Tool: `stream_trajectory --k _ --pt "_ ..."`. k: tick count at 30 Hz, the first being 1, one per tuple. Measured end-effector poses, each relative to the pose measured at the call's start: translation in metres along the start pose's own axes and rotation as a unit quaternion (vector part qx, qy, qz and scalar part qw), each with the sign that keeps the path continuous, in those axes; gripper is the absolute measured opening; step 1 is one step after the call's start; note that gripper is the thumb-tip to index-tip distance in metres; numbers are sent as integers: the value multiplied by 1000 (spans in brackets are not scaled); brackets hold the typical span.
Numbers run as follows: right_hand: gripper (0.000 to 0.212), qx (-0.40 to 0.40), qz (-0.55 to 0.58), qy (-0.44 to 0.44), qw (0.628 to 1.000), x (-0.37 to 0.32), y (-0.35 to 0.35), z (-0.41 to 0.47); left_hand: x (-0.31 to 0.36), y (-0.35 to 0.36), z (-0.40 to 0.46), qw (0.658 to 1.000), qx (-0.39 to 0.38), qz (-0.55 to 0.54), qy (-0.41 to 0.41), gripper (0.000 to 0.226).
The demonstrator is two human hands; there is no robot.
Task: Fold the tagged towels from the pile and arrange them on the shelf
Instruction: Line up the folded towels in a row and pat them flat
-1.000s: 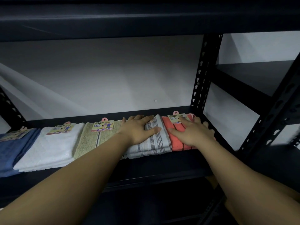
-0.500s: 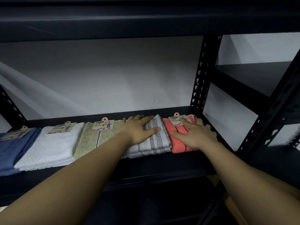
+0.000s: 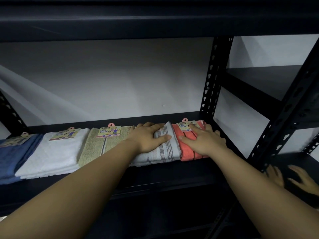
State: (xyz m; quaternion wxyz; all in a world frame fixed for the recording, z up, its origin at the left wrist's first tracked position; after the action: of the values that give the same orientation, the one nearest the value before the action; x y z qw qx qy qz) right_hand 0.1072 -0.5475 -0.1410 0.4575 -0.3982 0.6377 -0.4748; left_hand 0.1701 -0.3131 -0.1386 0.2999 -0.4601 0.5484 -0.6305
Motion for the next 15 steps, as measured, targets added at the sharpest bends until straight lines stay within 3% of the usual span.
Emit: stream_trajectory --k 7,10,13,15 --pt "101 -18 -2 -1 1000 -2 -5 0 3 -4 0 1000 -2 9 -6 88" --pt "102 33 6 -9 999 -10 -12 0 2 -17 0 999 42 -29 -5 93" --pt "92 119 81 -126 982 -30 -15 -10 -10 -29 -10 995 92 -48 1 88" --pt "82 104 133 -217 961 -44 -11 -16 -24 -33 -23 994 99 -53 -9 82"
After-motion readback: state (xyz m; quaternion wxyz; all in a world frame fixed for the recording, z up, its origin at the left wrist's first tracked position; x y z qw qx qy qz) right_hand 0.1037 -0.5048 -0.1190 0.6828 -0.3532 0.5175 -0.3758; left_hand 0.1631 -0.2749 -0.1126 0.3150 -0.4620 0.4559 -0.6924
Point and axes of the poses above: each hand's wrist, its own z-axis towards the middle knuckle, its own y-axis out of the palm, x = y × z, the point moved 3 cm from there along z, towards the middle knuckle, and after that the axes turned 2 degrees about -z, right-handed, at the moved point
